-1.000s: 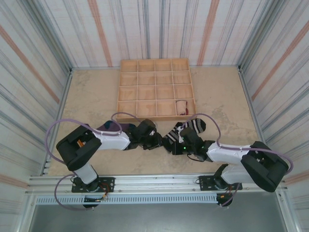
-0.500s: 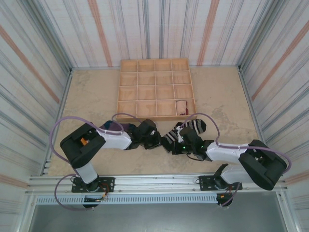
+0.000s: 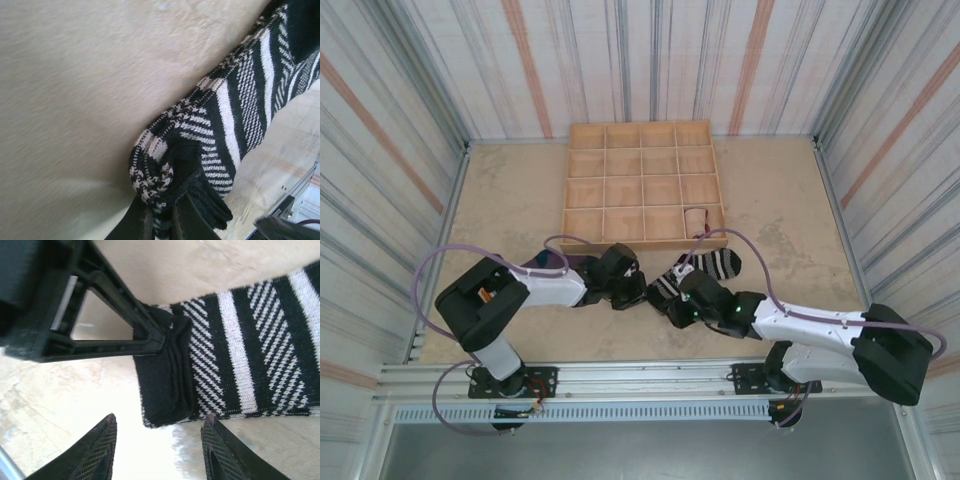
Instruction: Roll the socks
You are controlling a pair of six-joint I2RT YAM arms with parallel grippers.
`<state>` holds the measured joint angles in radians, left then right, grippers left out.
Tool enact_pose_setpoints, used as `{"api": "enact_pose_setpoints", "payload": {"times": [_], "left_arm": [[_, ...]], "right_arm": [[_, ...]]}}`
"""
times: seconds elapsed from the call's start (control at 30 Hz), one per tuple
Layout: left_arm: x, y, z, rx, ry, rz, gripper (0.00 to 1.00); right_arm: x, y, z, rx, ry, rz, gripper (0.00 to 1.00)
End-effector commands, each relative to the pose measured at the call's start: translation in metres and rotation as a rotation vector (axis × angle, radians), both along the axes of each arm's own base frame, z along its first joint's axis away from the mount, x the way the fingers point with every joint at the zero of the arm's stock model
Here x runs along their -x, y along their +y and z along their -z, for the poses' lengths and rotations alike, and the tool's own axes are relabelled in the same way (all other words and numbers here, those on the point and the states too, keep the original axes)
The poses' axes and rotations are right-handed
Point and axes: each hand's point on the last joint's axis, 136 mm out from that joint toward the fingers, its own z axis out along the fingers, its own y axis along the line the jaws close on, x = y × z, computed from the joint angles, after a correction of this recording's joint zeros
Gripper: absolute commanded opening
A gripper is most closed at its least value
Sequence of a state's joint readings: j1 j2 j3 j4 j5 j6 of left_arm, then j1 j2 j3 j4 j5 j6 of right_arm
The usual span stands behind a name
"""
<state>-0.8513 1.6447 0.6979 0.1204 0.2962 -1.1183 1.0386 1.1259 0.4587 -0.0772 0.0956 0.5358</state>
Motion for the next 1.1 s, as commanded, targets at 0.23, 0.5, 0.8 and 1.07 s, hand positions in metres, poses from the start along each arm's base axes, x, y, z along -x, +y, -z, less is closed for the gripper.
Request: {"api": "enact_pose_setpoints", "payload": {"times": [0.23,0.5,0.8,1.07], "left_arm": [[0.033,0.051,0.009,-0.131,0.146,0.029,0.00],[0.038,0.059,0.004,-0.124,0.173,0.048,0.00],[0.042,0.061,0.004,-0.112,0.192,0.067,0.00],[0.046,0.062,0.003,-0.105,0.199,0.086,0.00]], "right_arm": [[0.010,0.033,-0.015,0.305,-0.377,-0.109,0.55],[0.026,0.072,0.006,0.427,-0.475,-0.203,0.57],[0.023,0.074,0.035,0.568,-0.548,-0.143,0.50],[0.018,0.064,0.055,0.606,-0.525,-0.114,0.11]]}}
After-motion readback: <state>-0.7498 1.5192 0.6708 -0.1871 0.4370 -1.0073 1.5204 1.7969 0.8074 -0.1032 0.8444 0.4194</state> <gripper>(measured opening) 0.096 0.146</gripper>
